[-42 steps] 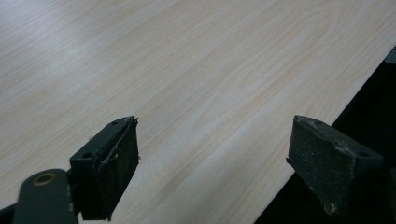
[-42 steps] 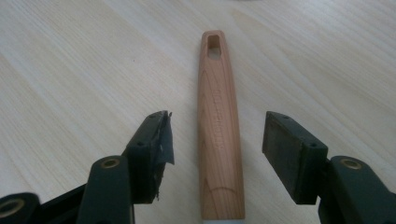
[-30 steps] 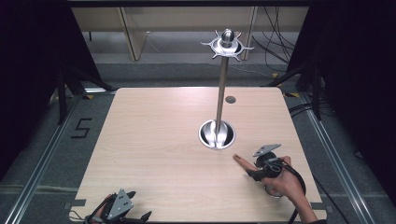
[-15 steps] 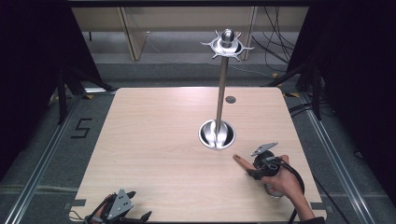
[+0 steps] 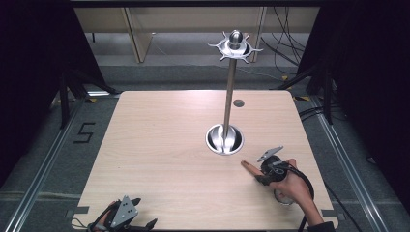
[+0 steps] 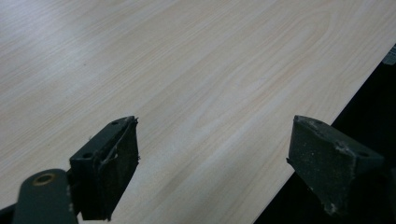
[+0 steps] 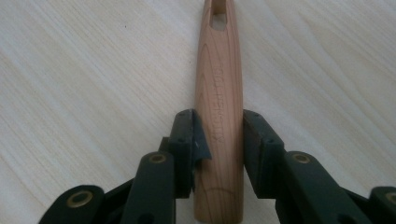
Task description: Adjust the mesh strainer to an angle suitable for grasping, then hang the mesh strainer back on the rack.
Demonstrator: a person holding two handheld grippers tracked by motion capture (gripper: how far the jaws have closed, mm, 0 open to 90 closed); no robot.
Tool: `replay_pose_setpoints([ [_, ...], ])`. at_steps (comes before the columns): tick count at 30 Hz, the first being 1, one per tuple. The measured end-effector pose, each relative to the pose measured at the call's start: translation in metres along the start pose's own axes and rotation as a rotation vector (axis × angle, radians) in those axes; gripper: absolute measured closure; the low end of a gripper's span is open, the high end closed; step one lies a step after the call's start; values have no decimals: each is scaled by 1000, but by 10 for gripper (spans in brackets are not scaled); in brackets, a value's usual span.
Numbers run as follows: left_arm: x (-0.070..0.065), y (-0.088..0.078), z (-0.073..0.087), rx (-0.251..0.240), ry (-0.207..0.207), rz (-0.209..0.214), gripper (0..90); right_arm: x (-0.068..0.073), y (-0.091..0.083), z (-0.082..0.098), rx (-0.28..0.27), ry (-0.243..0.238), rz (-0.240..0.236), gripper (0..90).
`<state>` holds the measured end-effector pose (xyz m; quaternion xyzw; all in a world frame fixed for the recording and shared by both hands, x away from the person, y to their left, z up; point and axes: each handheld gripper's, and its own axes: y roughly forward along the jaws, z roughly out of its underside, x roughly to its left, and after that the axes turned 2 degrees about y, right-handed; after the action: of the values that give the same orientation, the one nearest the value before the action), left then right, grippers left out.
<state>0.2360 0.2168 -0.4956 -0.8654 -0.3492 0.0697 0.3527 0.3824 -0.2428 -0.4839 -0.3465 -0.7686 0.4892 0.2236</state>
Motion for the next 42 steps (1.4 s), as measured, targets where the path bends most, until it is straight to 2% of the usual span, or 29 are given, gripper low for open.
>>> replay_pose_setpoints([
  [5, -3, 2, 0, -25, -47, -4, 155, 4, -2, -2, 23, -30, 16, 683],
  [6, -2, 2, 0, -24, -29, -6, 156, 4, -3, -2, 18, -34, 17, 684],
  [8, -1, 1, 0, -6, -30, -5, 156, 4, -4, -2, 19, -25, 18, 684],
  [9, -1, 2, 0, -13, -31, -5, 156, 3, -6, -2, -6, -37, 22, 684],
  [10, -3, 3, 1, -31, -72, -1, 156, 4, -7, -2, -15, -27, 21, 684],
  [12, -3, 4, 1, -34, -73, 0, 156, 2, -12, -1, -54, -47, 22, 684],
  [13, 0, 1, -1, 1, -19, -5, 156, 2, -12, -1, -54, -47, 22, 684],
  [14, -2, 2, 0, -15, -55, -2, 156, 2, -15, -1, -63, -41, 24, 685],
  [16, 1, 1, -2, -9, 0, -5, 156, 0, -18, 1, -92, -65, 7, 685],
  [18, 1, 1, -2, -8, -2, -2, 155, 2, -22, 2, -100, -28, 17, 685],
  [20, -2, 1, -1, -10, -41, -1, 156, -2, -25, 3, -127, -50, 11, 685],
  [22, 0, 0, -1, 0, -23, 6, 156, -2, -29, 4, -146, -39, 9, 685],
  [23, -1, 1, -2, -12, -40, -2, 155, -1, -28, 5, -169, -22, 7, 685],
  [24, -3, 3, -1, -29, -74, 6, 156, -3, -30, 5, -172, -32, 1, 686],
  [25, -2, 3, -2, -24, -53, -2, 156, -2, -32, 6, -187, -16, 3, 686],
  [26, -1, 3, -2, -23, -49, -2, 156, -4, -36, 6, -181, -32, -10, 686],
  [27, -2, 3, -1, -21, -57, -1, 156, -3, -37, 7, -209, -12, -10, 686],
  [28, -2, 3, -1, -22, -56, -2, 156, -3, -40, 7, -204, 6, -28, 686],
  [29, -1, 2, -2, -17, -44, -4, 156, -4, -40, 7, -232, -4, -32, 686],
  [30, -2, 3, -1, -26, -67, 4, 156, -4, -43, 8, -239, 17, -38, 686],
  [31, -1, 1, -2, -6, -42, 2, 156, -6, -46, 8, -247, 8, -49, 686],
  [32, 0, 1, -2, -19, -31, -1, 156, -6, -46, 9, -285, 8, -46, 687],
  [33, 1, 0, -2, 4, -3, 6, 156, -7, -47, 9, -296, 9, -48, 686],
  [34, 1, 0, -2, 2, -11, 6, 156, -8, -50, 9, -311, 13, -62, 687],
  [35, 1, 0, -2, 2, -10, 6, 156, -9, -54, 9, -290, 29, -68, 687],
  [36, 1, 0, -2, 1, -11, 5, 155, -10, -55, 10, -318, 42, -73, 687],
  [37, 0, 1, -2, -7, -23, 1, 156, -12, -56, 10, -337, 30, -79, 687],
  [38, 0, 1, -1, -18, -9, -7, 156, -13, -59, 10, -345, 32, -86, 687],
  [42, -1, 1, -2, -19, -23, -7, 156, -12, -65, 11, -376, 44, -129, 688],
])
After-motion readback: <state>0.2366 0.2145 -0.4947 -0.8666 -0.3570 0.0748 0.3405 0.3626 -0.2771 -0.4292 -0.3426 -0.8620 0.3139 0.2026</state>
